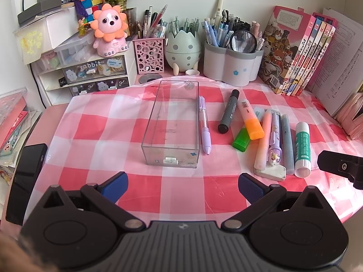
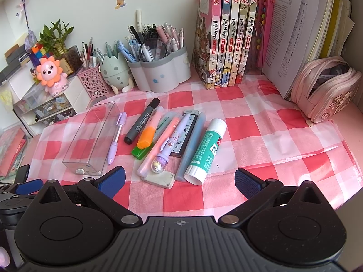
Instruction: Organize stationery
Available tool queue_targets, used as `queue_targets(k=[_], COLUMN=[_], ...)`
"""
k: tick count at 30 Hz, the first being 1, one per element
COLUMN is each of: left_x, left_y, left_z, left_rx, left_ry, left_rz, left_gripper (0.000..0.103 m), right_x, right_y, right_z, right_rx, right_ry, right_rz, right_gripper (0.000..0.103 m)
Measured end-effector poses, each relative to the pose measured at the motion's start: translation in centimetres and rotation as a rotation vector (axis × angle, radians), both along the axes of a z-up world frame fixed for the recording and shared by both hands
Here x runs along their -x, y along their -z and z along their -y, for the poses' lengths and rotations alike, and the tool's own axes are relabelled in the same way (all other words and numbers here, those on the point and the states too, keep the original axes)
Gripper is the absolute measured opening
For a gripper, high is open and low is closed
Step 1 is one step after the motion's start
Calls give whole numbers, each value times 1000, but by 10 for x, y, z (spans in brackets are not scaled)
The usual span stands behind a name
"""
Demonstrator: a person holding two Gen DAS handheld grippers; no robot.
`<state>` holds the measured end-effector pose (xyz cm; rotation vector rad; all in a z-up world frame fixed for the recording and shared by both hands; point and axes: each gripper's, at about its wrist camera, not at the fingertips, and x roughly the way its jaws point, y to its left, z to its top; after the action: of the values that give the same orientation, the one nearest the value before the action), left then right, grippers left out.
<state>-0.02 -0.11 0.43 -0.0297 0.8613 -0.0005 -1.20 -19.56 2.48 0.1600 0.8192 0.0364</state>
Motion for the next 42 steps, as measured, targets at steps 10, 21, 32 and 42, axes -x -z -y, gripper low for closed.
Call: queue_targets(k=[10, 21, 32, 42], left_x=[0, 0, -4, -7], left_y=[0, 0, 4, 11], left_z=[0, -1, -4, -3], left_rx=[1, 1, 5, -2], left_ry=[0, -2, -8, -6], left_rz=[1, 2, -5, 7], left_gripper=[81, 81, 81, 81], right_x=[-1, -2, -3, -8], right_y=[0, 1, 4, 7], right_z=[0, 0, -2, 4], right_rx=[-1, -2, -5, -5], right_ry=[-1, -2, 5, 14], right_rz=[-2, -3, -6, -8], right_gripper=[98, 98, 98, 98])
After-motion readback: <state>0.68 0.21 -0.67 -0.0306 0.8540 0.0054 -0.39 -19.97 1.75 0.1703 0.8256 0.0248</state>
